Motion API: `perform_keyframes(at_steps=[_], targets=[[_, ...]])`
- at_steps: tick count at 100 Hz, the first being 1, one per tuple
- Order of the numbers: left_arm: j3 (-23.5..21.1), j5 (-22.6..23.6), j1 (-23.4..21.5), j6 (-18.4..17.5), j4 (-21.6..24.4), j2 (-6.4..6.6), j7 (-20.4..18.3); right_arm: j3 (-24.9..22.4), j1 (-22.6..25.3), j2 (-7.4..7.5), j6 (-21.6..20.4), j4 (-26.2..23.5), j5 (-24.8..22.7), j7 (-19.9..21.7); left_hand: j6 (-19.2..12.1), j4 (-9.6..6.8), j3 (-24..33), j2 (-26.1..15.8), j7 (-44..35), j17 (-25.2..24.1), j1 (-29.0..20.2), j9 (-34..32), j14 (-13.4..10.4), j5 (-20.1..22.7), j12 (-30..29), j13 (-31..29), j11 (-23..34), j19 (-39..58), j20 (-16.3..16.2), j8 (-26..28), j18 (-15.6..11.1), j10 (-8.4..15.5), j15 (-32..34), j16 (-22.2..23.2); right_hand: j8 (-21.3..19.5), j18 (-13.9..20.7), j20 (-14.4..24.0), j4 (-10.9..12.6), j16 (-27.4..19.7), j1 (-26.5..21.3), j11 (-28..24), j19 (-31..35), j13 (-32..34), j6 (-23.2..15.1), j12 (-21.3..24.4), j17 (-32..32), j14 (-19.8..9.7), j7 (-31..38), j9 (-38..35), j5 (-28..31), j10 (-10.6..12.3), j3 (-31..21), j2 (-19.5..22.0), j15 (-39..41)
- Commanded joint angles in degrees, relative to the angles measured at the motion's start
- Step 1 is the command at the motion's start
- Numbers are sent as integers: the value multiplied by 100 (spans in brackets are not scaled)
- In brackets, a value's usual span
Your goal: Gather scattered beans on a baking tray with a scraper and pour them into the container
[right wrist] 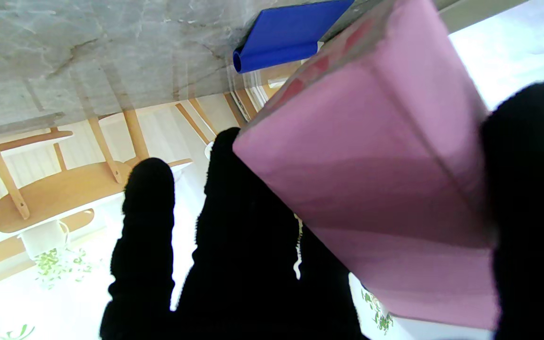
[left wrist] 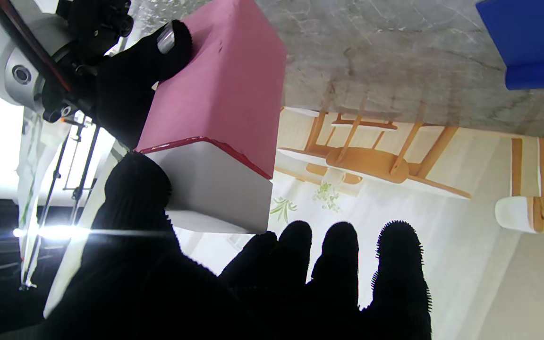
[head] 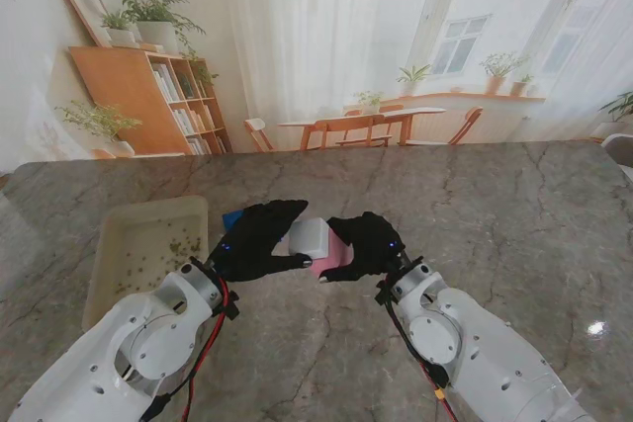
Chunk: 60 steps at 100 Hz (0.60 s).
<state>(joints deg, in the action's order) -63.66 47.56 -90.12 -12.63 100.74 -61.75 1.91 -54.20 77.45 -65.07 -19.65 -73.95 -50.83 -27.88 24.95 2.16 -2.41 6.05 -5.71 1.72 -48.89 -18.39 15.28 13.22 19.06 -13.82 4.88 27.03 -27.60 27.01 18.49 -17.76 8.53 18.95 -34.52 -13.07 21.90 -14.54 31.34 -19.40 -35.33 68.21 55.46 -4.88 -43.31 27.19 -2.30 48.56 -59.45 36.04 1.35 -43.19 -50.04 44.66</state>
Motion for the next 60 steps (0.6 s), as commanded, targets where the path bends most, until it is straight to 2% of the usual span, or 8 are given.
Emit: perform_keyframes(at_steps=[1,20,23,26,28,32,45,60], targets=[[74,-224,72,0,-55,-26,-78,54,0,30,18,-29,-37,72,-132,-129,89,140,-100,53,-350,-204,-127,205,209,-170,77,228,-220,113,-220,257,97,121,-108,-53,-46,522,112,-1937,-1029,105,-27,-1338,-414,-98,-53,1139,-349,472,527,-1460,673,135],[239,-365,189,58,-139,-60,-21,129,-37,41,89,-2,-72,102,-722,-101,72,84,-561,398,-750,-1204,-360,998,1157,-1042,540,1139,-793,986,-304,753,547,830,-105,-65,-63,548,130,-1981,-1078,79,-68,-1299,-408,-140,-12,1164,-317,455,484,-1483,652,178],[268,-404,202,81,-151,-70,3,134,-38,43,106,-4,-82,101,-899,-102,75,76,-612,473,-821,-1338,-386,1078,1300,-1163,625,1271,-861,1090,-336,833,629,947,-102,-60,-66,552,137,-1988,-1090,74,-72,-1286,-407,-157,-3,1166,-315,447,474,-1490,642,192],[298,-434,214,114,-163,-81,34,138,-36,45,124,-7,-89,100,-959,-102,69,72,-684,544,-903,-1483,-394,1163,1564,-1290,774,1469,-957,1240,-369,922,776,1160,-103,-58,-69,555,143,-1989,-1102,68,-77,-1274,-406,-175,6,1176,-308,451,458,-1497,637,208],[319,-446,220,148,-169,-89,57,142,-36,44,135,-7,-92,96,-984,-101,67,73,-748,577,-927,-1544,-381,1212,1740,-1347,881,1606,-1021,1347,-392,847,882,1305,-105,-64,-69,558,147,-1994,-1113,67,-83,-1259,-405,-182,17,1184,-309,455,448,-1505,632,218],[358,-450,224,236,-169,-100,95,148,-34,42,157,-9,-94,85,-918,-100,66,63,-890,619,-925,-1663,-342,1300,2106,-1428,1107,1818,-1109,1578,-427,903,1082,1589,-101,-76,-67,562,154,-2003,-1129,70,-93,-1238,-402,-196,27,1189,-304,449,434,-1517,622,238],[494,-399,200,655,-141,-138,252,165,-10,29,266,-42,-91,43,-1097,-84,61,39,-1721,571,-645,-1873,-174,1427,3565,-1504,2234,2357,-1326,2865,-444,1010,1884,2587,-87,-154,-43,559,163,-2040,-1188,120,-118,-1166,-370,-230,91,1215,-285,444,366,-1549,594,308],[701,-178,158,1355,-75,-185,494,166,41,19,474,-114,-99,16,-1145,-61,53,-70,-3352,443,-179,-2048,-7,1355,4499,-1489,3397,2683,-1559,4543,-258,976,2446,2984,-68,-265,-3,561,159,-2129,-1258,187,-135,-980,-333,-294,219,1254,-279,465,228,-1580,534,407]])
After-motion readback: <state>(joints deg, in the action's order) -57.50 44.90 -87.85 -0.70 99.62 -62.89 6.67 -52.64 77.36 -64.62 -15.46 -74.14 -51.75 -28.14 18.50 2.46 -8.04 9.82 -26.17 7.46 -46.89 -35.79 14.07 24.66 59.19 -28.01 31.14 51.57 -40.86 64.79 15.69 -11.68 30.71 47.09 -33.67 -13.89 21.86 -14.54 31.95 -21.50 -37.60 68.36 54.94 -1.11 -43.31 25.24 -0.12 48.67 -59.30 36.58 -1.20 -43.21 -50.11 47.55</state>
